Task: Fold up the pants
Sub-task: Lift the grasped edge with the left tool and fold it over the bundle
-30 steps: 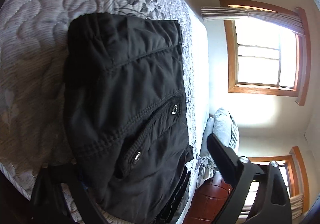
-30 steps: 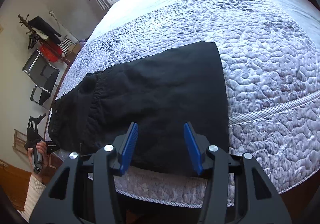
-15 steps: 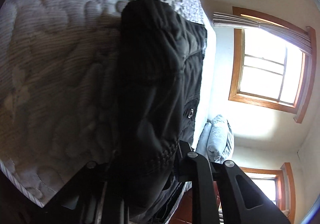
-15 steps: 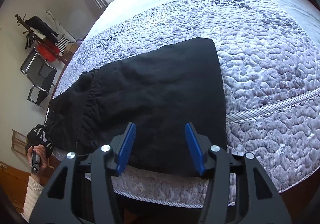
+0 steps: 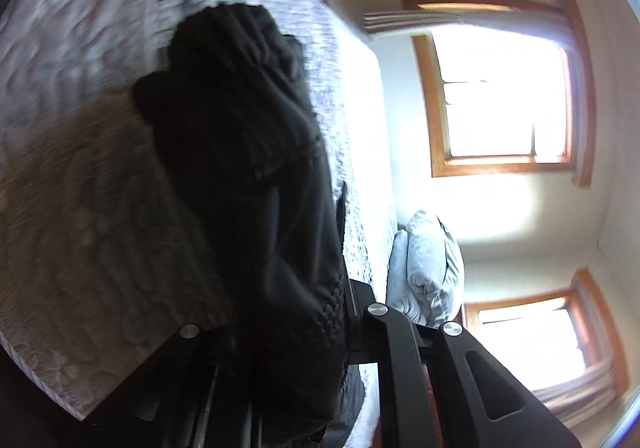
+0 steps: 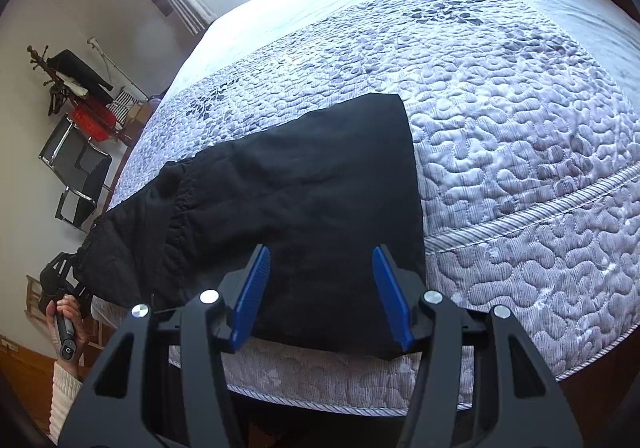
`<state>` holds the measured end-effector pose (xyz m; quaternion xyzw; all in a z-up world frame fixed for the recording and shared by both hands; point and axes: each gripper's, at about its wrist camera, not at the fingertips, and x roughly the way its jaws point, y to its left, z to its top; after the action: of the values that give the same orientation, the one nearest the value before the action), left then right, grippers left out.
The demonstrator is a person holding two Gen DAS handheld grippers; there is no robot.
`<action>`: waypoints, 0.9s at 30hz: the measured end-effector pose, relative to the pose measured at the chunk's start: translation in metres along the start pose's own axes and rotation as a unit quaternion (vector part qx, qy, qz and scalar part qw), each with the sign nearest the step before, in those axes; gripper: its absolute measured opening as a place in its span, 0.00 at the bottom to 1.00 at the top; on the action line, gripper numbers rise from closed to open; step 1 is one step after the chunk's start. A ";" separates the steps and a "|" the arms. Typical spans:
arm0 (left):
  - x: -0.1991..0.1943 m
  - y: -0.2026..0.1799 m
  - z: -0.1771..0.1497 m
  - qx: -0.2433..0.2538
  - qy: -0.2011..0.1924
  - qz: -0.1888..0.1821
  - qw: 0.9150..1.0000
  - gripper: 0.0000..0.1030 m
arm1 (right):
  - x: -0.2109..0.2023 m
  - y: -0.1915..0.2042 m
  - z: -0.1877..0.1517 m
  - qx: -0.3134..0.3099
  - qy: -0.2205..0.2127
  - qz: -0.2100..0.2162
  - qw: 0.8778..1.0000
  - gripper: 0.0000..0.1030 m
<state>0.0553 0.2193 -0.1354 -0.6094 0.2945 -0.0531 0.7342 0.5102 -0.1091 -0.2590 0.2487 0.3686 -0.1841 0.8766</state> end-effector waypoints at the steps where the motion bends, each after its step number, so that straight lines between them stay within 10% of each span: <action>1: 0.001 -0.008 -0.002 0.013 0.000 -0.003 1.000 0.13 | -0.001 -0.002 0.000 0.002 -0.001 0.000 1.000 0.53; 14: 0.046 -0.130 -0.055 0.219 0.029 0.017 0.975 0.18 | -0.009 -0.023 -0.004 0.029 -0.014 0.001 0.999 0.53; 27: 0.124 -0.209 -0.143 0.401 0.111 0.072 0.906 0.24 | -0.016 -0.045 -0.012 0.050 -0.023 0.005 0.998 0.53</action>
<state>0.1445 -0.0104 0.0004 -0.2304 0.3713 -0.1811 0.8810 0.4701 -0.1359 -0.2680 0.2900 0.3375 -0.2034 0.8721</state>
